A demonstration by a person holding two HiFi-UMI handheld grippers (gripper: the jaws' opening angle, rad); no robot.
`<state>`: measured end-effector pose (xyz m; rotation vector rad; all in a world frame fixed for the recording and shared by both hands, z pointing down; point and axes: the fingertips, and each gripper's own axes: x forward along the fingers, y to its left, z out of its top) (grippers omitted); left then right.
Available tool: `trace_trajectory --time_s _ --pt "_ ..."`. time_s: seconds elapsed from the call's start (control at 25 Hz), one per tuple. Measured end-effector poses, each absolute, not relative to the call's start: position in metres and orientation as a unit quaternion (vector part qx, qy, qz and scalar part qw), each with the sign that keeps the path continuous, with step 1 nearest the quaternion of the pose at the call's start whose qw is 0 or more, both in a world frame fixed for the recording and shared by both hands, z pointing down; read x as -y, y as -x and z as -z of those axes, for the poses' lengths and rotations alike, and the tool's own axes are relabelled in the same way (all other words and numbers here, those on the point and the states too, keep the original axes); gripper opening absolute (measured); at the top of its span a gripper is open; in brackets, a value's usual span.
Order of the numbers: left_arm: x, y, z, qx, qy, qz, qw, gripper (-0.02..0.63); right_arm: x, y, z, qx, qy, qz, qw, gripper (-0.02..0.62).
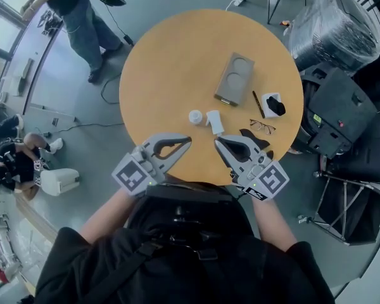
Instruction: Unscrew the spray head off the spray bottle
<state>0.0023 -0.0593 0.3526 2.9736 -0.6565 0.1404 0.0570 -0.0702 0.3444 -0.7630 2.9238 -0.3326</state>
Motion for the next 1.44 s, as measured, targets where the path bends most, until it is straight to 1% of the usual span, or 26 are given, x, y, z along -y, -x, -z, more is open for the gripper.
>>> trace_trajectory --time_s 0.28,0.48,0.72,0.96,1.2,1.44 --pt "0.052 -0.009 -0.335 0.231 -0.97 -0.047 0.051 0.005 0.059 -0.055 -0.324 -0.966 0.24 0.091 0.032 -0.003" --pt "0.047 -0.014 -0.325 0.226 -0.973 -0.046 0.011 0.005 0.057 -0.053 -0.315 -0.969 0.234 0.078 0.026 -0.006" --pt "0.051 -0.016 -0.33 0.22 -0.974 -0.045 0.024 0.005 0.058 -0.05 -0.315 -0.969 0.232 0.076 0.029 -0.006" --pt "0.05 -0.012 -0.335 0.21 -0.976 -0.043 0.027 0.006 0.055 -0.043 -0.321 -0.97 0.234 0.059 0.011 -0.006" --pt "0.052 -0.006 -0.335 0.209 -0.977 -0.042 0.028 0.006 0.055 -0.036 -0.321 -0.97 0.236 0.061 0.009 -0.006" --pt "0.051 -0.004 -0.338 0.199 -0.978 -0.063 -0.009 0.006 0.055 -0.029 -0.324 -0.972 0.227 0.062 -0.001 -0.006"
